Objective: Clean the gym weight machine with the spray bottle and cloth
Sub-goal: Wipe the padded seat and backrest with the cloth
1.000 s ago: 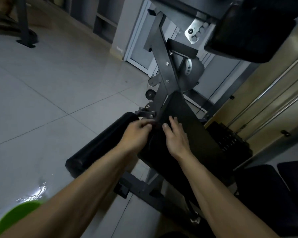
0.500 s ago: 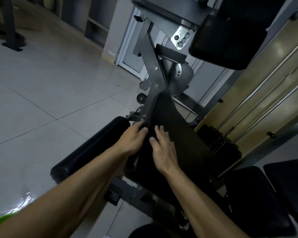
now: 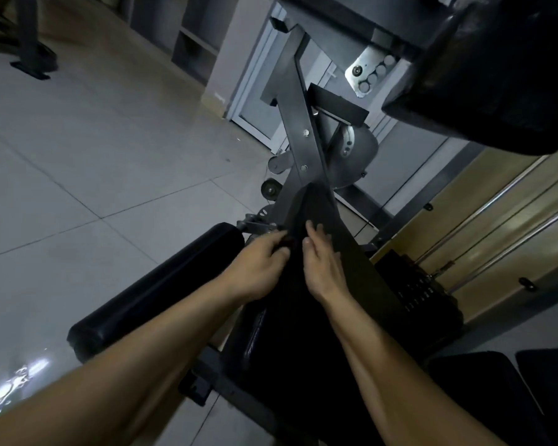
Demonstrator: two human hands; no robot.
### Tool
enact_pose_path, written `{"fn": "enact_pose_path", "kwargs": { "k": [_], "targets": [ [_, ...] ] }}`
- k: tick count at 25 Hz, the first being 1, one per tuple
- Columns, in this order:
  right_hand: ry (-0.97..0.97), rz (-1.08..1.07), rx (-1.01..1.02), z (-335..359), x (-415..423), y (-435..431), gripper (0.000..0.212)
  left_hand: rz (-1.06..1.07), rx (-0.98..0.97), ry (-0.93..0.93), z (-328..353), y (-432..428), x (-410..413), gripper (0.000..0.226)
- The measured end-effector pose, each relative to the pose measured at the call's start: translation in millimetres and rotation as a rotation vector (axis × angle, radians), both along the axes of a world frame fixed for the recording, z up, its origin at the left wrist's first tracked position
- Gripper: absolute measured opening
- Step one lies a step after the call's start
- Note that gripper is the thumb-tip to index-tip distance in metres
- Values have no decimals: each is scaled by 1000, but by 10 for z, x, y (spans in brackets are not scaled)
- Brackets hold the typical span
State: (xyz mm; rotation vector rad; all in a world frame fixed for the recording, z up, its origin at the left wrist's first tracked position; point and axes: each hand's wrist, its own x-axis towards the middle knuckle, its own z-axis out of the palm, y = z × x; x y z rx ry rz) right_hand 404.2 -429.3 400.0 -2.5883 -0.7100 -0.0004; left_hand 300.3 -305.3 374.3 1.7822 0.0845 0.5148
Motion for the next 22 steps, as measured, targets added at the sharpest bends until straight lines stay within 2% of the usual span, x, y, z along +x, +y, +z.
{"fn": "enact_pose_path", "kwargs": {
  "k": [2,4,6,9,11,14,17,19,22],
  "targets": [
    [-14,6,27,-44,23,-9,50,12,-27,102,109,102,522,40],
    [-28,13,53,-49,40,-24,50,-21,-81,118,150,152,728,35],
    [-21,-3,55,-61,43,-36,52,-55,-119,40,68,146,492,34],
    [-36,-87,-27,-83,14,-34,59,-77,-124,-63,-99,14,-115,44],
    [-1,-74,-43,-57,40,-25,60,-40,-95,-68,-178,2,-84,40],
    [18,-38,2,-60,24,-41,57,-31,8,81,64,151,645,36],
    [58,-30,111,-62,17,-74,53,14,-31,208,286,257,1190,30],
    [70,-64,150,16,193,-50,51,24,-3,178,240,267,1183,30],
    [44,-125,58,211,725,47,51,-43,-64,72,34,203,727,33]
  ]
}}
